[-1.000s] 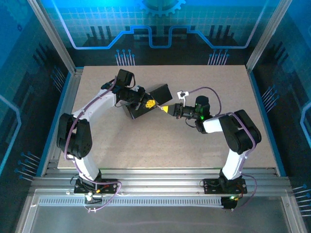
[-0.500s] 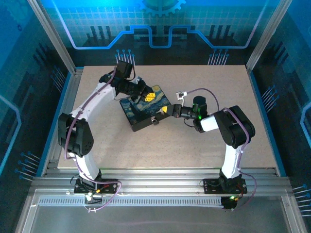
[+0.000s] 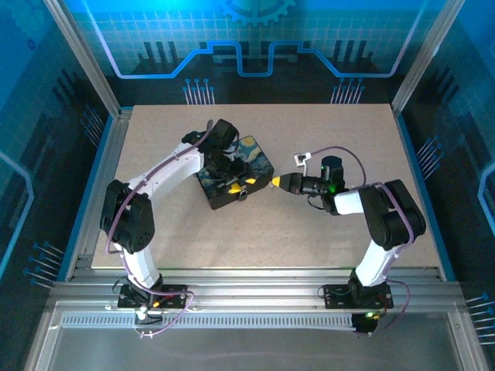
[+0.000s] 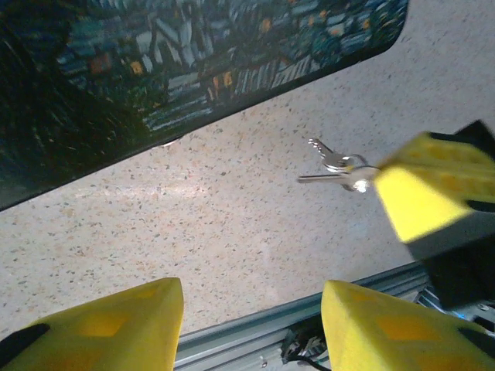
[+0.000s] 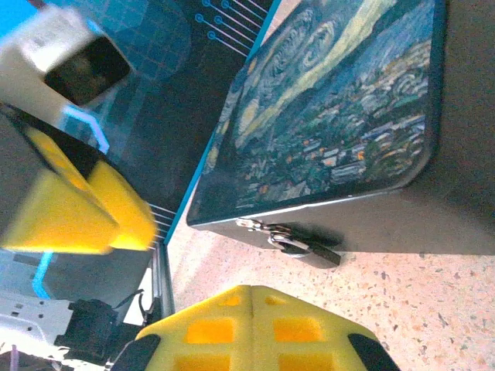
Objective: Unlock the padlock with the key
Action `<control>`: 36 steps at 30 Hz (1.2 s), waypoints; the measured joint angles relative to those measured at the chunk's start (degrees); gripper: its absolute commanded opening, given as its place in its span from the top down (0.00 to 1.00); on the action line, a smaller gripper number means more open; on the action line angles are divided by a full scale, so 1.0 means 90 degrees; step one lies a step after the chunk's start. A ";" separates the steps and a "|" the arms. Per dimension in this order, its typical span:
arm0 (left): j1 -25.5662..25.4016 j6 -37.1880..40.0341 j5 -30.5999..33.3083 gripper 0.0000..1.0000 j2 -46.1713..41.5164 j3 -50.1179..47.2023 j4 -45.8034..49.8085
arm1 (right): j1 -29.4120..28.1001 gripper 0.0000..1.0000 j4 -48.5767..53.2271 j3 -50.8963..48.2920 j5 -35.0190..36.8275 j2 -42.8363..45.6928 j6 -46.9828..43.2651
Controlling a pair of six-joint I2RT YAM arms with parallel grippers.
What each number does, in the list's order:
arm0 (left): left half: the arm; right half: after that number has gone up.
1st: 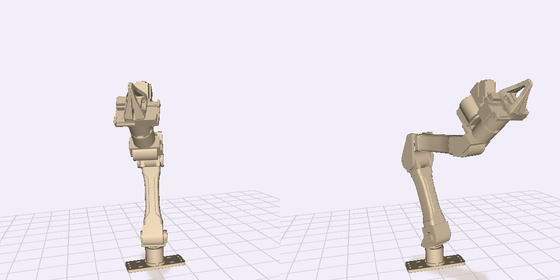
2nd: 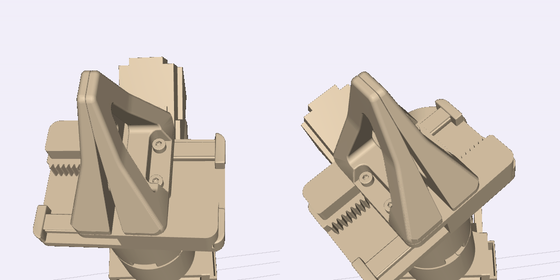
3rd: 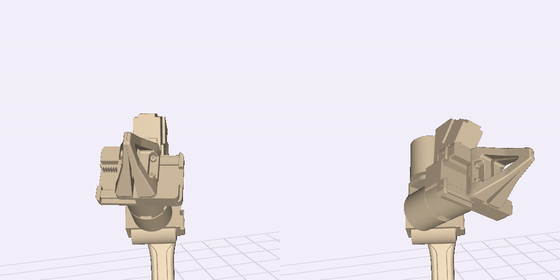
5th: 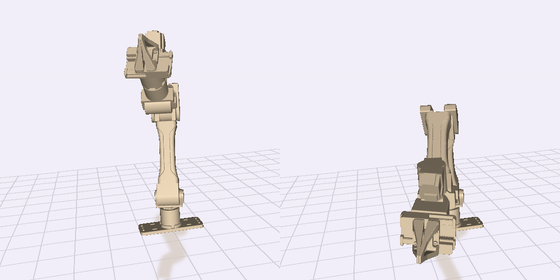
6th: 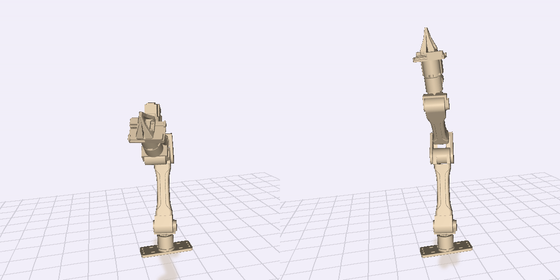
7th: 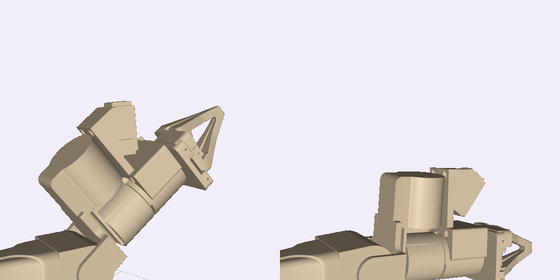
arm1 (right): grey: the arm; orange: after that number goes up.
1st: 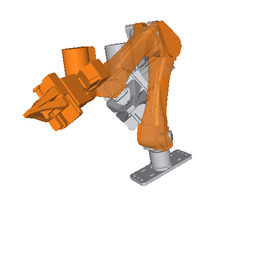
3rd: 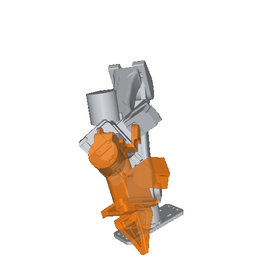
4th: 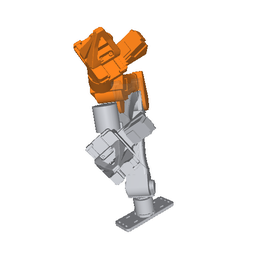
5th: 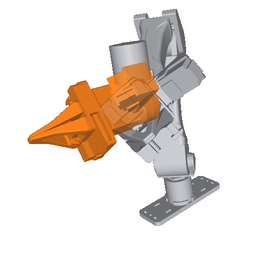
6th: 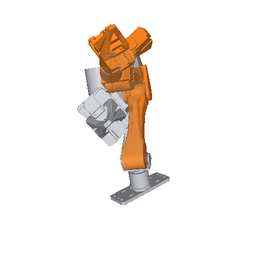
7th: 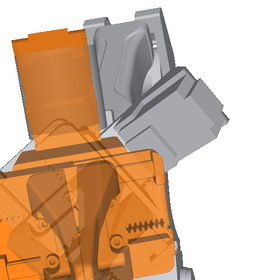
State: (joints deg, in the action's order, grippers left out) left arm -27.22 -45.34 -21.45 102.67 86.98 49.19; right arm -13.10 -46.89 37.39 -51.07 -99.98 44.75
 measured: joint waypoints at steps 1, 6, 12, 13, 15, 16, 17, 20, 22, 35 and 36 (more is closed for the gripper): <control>0.0002 -0.0019 -0.0041 0.49 0.0000 -0.0058 -0.0119 | 0.0034 1.00 0.0083 0.0000 -0.0051 0.0075 0.0000; 0.0029 -0.0595 -0.0418 0.48 -0.0168 -0.0741 -0.1345 | 0.0185 1.00 0.0471 0.0012 -0.0221 0.0561 0.0209; 0.0029 -0.1683 -0.0763 0.48 -0.0457 -0.1666 -0.2900 | 0.0153 1.00 0.0872 0.0102 -0.0231 0.0804 0.0651; 0.0032 -0.1860 -0.0799 0.49 -0.0491 -0.1763 -0.3160 | 0.0141 1.00 0.0891 0.0104 -0.0223 0.0816 0.0726; 0.0029 -0.2242 -0.0911 0.49 -0.0522 -0.1928 -0.3689 | 0.0112 1.00 0.0933 0.0109 -0.0206 0.0826 0.0894; 0.0029 -0.2365 -0.0959 0.49 -0.0525 -0.1979 -0.3908 | 0.0087 1.00 0.0947 0.0109 -0.0185 0.0823 0.0969; 0.0029 -0.2487 -0.1010 0.50 -0.0525 -0.2018 -0.4102 | 0.0063 1.00 0.0964 0.0112 -0.0177 0.0826 0.1052; 0.0029 -0.2771 -0.1156 0.50 -0.0525 -0.2113 -0.4520 | 0.0010 1.00 0.0991 0.0172 -0.0136 0.0826 0.1229; 0.0029 -0.2834 -0.1219 0.50 -0.0537 -0.2161 -0.4677 | -0.0015 1.00 0.0969 0.0221 -0.0085 0.0826 0.1360; 0.0066 -0.2861 -0.1392 0.53 -0.0634 -0.2256 -0.4889 | -0.0197 1.00 0.0240 0.0350 0.0236 0.0629 0.2305; 0.0066 -0.2861 -0.1404 0.53 -0.0636 -0.2263 -0.4906 | -0.0221 1.00 0.0129 0.0369 0.0260 0.0559 0.2419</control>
State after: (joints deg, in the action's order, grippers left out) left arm -26.63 -71.09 -34.09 96.95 66.61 5.04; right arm -15.09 -45.74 40.71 -48.73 -94.96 66.52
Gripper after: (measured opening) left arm 0.474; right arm 0.065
